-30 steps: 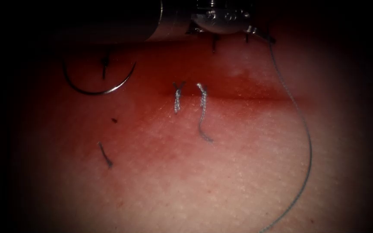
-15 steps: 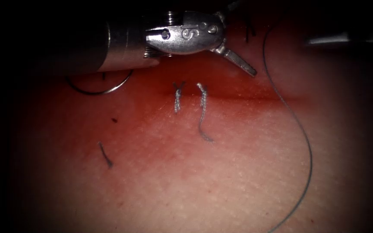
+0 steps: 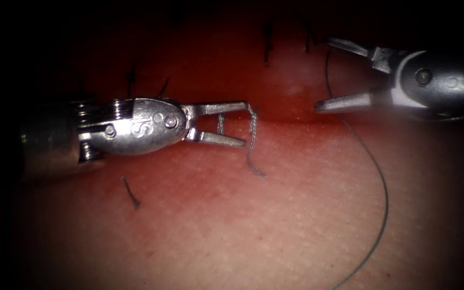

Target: Wound Closure

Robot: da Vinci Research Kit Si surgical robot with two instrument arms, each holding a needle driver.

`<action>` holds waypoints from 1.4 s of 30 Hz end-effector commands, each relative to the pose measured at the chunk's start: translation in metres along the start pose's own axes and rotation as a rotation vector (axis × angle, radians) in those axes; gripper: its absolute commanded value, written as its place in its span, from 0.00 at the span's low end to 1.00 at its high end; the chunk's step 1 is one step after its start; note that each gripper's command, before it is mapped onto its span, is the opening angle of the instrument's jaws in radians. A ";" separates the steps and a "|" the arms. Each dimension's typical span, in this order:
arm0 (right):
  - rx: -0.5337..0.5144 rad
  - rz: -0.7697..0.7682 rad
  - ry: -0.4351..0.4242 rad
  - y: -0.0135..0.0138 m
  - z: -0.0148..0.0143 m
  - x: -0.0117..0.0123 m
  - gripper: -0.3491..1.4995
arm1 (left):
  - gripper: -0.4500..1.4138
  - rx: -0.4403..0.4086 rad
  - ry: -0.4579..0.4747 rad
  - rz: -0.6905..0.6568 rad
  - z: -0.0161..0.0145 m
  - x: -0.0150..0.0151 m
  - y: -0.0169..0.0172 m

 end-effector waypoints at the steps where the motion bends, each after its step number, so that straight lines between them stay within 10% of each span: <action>1: -0.002 0.002 0.001 0.0001 0.0011 -0.0002 0.98 | 0.48 -0.010 -0.018 0.004 0.0008 0.0002 0.0000; 7: -0.003 0.002 0.002 -0.0002 0.0013 -0.0007 0.98 | 0.60 -0.082 -0.109 0.015 0.0023 0.0011 0.0023; 17: -0.006 -0.003 -0.005 -0.0006 0.0016 -0.0010 0.97 | 0.54 -0.077 -0.172 0.018 0.0040 0.0006 0.0028; 25: -0.004 -0.006 -0.010 -0.0009 0.0019 -0.0010 0.97 | 0.40 -0.042 -0.234 0.026 0.0048 -0.0003 0.0022; 30: -0.004 -0.009 -0.012 -0.0010 0.0021 -0.0013 0.97 | 0.01 -0.053 -0.260 0.049 0.0055 -0.0005 0.0032; 42: 0.107 -0.095 0.049 -0.0030 0.0059 -0.0050 0.88 | 0.00 -0.031 -0.241 0.093 0.0022 0.0003 0.0013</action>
